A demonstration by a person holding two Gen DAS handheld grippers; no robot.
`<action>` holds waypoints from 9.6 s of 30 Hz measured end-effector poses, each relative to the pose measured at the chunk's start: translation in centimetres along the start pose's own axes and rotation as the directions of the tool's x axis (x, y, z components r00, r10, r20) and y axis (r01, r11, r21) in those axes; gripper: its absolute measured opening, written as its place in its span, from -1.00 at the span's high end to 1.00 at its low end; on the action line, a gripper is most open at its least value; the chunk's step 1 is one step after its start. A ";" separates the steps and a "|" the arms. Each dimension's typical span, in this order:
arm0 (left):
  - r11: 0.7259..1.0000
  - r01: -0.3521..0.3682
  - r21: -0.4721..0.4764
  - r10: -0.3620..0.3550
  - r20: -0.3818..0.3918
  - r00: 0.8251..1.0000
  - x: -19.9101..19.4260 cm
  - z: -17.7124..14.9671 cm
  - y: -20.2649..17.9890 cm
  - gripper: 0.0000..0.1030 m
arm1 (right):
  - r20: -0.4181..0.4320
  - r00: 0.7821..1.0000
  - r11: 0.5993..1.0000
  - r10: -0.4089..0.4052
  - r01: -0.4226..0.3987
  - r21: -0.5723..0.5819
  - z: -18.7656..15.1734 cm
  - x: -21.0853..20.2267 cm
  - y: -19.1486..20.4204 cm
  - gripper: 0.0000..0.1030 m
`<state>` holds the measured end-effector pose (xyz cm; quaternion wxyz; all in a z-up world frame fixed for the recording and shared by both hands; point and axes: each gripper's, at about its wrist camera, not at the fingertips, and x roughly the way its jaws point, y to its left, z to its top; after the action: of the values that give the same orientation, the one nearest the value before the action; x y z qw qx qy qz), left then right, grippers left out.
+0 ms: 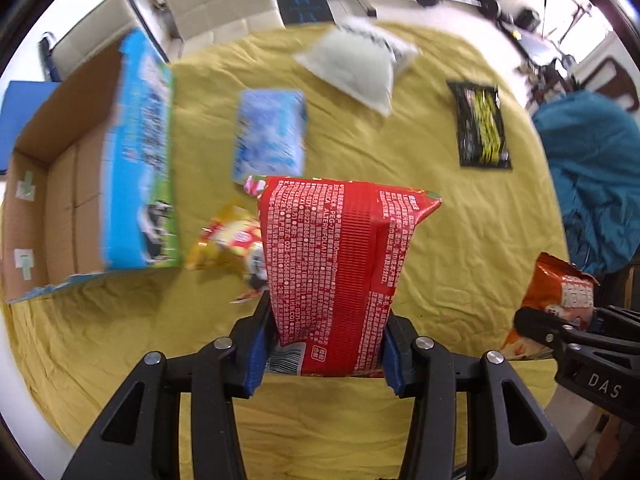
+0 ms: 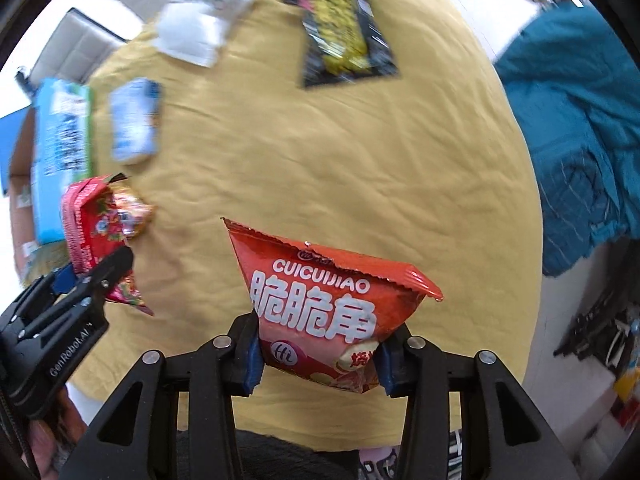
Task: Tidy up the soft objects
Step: 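Carry the red pack with left tool while right tool carries orange bag into box, then open left tool releasing red pack while right tool releases orange bag in box, then grasp the blue-white milk pack with left tool while right tool grasps black wipe pack, then carry milk pack with left tool while right tool carries black wipe pack into box, then open left tool releasing milk pack while right tool releases wipe pack in box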
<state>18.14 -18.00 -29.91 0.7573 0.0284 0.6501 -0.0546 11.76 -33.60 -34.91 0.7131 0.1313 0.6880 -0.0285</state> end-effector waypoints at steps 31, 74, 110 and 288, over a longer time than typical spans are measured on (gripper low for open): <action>0.977 -0.019 -0.212 0.056 0.172 0.983 -5.1 6.8 32.4 0.16 | 0.137 0.986 0.942 0.096 -0.045 -0.332 11.7 -4.0 35.0 0.12; 0.924 0.210 -0.320 -0.257 -0.112 0.960 7.0 13.7 40.3 0.13 | -0.086 0.996 0.934 -0.031 -0.001 -0.357 22.1 11.6 43.4 -0.15; 0.958 -0.011 -0.285 0.083 0.241 0.967 -10.8 0.9 38.6 -0.87 | 0.263 0.965 0.931 0.009 0.088 -0.355 6.1 -3.4 40.4 -1.00; 0.955 0.016 -0.297 -0.048 -0.100 0.994 3.8 10.8 45.2 0.06 | -0.067 0.990 0.958 -0.121 0.099 -0.270 13.2 11.7 41.6 -0.49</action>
<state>34.68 25.42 -33.27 0.7164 -0.0927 0.6907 0.0324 34.47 5.17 -40.11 0.6926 -0.0033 0.7207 0.0300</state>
